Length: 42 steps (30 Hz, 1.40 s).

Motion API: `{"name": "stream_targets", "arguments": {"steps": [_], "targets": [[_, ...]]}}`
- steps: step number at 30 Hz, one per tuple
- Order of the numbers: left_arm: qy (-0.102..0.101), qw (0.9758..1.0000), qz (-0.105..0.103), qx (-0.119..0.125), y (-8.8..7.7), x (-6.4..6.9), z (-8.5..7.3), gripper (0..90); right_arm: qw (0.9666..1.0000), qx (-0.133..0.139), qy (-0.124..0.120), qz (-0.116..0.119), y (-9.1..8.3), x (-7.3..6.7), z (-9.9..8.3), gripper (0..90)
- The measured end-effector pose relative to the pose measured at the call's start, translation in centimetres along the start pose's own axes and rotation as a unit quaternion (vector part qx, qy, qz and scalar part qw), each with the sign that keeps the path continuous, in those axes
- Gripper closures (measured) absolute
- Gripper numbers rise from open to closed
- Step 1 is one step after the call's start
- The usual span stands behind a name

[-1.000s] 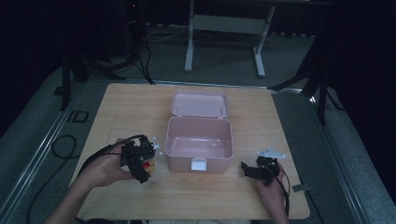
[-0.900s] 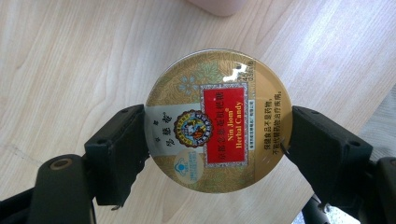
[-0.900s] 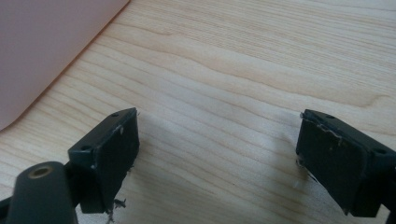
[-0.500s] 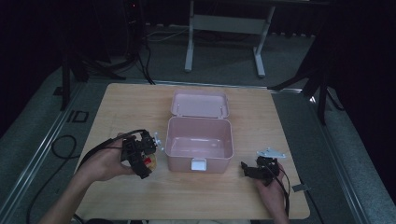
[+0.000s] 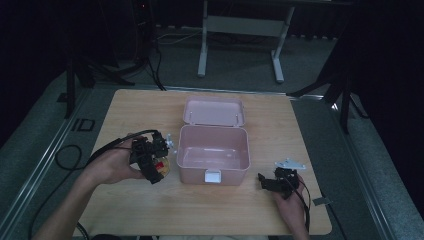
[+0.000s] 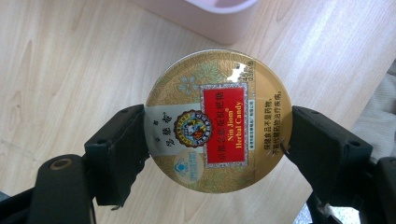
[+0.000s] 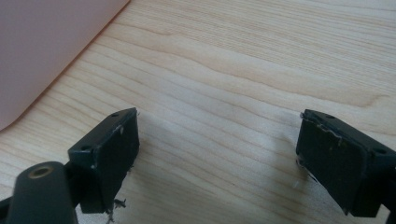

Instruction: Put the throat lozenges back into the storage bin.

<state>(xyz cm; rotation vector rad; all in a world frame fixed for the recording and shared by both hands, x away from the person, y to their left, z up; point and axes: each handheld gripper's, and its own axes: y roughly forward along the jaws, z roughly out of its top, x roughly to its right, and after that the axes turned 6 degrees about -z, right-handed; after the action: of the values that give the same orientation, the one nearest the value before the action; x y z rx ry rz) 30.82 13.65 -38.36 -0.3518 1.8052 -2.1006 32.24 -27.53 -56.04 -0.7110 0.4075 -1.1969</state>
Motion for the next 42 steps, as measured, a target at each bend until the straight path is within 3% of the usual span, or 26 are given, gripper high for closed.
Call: {"name": "stream_targets", "arguments": {"steps": [7,42], "targets": [[0.01,0.9999,-0.007,0.009,-0.7,-0.4,0.2,22.1,1.0,0.0,0.0,0.0,0.0,0.0,0.0,13.1],[0.019,0.9996,-0.003,0.019,-2.7,-1.7,1.8,22.0,1.0,0.001,-0.001,0.0,0.0,0.0,0.0,13.1]]}}
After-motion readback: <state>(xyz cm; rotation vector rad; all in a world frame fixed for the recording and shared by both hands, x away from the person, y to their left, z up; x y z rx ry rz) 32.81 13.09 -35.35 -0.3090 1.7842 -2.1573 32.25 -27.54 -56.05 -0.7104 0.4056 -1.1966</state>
